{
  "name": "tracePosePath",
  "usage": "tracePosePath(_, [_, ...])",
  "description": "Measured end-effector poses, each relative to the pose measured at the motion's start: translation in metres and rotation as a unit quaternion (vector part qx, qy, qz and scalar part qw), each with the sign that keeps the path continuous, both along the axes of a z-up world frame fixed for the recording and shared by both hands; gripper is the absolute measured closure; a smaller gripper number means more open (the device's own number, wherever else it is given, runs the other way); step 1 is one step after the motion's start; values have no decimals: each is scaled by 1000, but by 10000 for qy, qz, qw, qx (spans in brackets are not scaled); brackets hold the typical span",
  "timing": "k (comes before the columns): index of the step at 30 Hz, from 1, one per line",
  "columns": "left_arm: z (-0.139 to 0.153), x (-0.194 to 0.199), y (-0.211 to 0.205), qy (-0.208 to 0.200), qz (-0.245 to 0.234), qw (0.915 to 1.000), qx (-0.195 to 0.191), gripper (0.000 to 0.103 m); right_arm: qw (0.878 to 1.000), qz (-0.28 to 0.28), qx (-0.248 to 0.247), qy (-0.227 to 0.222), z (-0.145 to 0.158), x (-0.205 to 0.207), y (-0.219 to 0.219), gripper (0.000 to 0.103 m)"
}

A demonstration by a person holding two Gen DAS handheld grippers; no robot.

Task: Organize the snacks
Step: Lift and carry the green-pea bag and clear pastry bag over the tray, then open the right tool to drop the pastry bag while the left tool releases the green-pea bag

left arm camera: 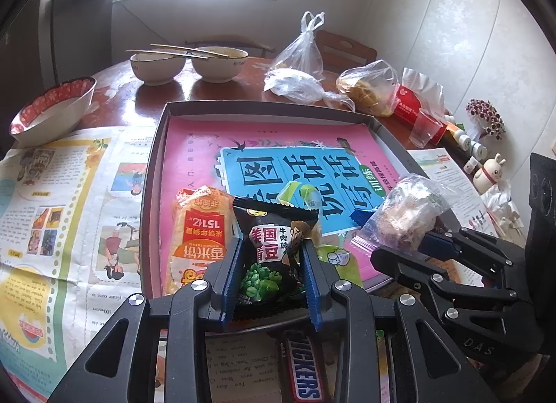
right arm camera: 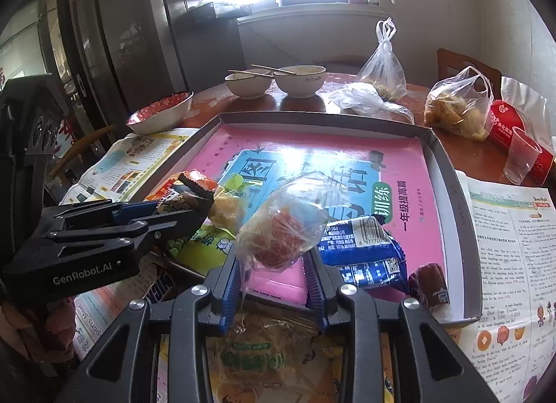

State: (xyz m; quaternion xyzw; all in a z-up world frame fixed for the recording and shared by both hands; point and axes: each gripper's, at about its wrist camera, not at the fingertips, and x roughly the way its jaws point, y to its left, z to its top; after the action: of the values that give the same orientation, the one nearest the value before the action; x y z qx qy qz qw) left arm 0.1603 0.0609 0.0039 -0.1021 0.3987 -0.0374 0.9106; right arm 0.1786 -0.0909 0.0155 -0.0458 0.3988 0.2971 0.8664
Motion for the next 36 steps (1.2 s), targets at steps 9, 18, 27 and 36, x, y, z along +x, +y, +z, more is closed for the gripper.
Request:
tracePosePath(9, [1,-3,-4,-18,13,10000,80,69,10000,-53,33,16,2,-3,-7,67])
tracePosePath(18, [2,-5,-8,-20,8,9999,116,68,9998,-139,114,-54,9,-3,-15,60])
tracePosePath(27, [3,-8,-9,-10,39,9998,170,62,9997,-193,162,-73,12,-5,-22,59])
tracePosePath(36, [8,-14,-7,-42,59,9998,187,56,9994,-232,208,-116,15,-7,-25,53])
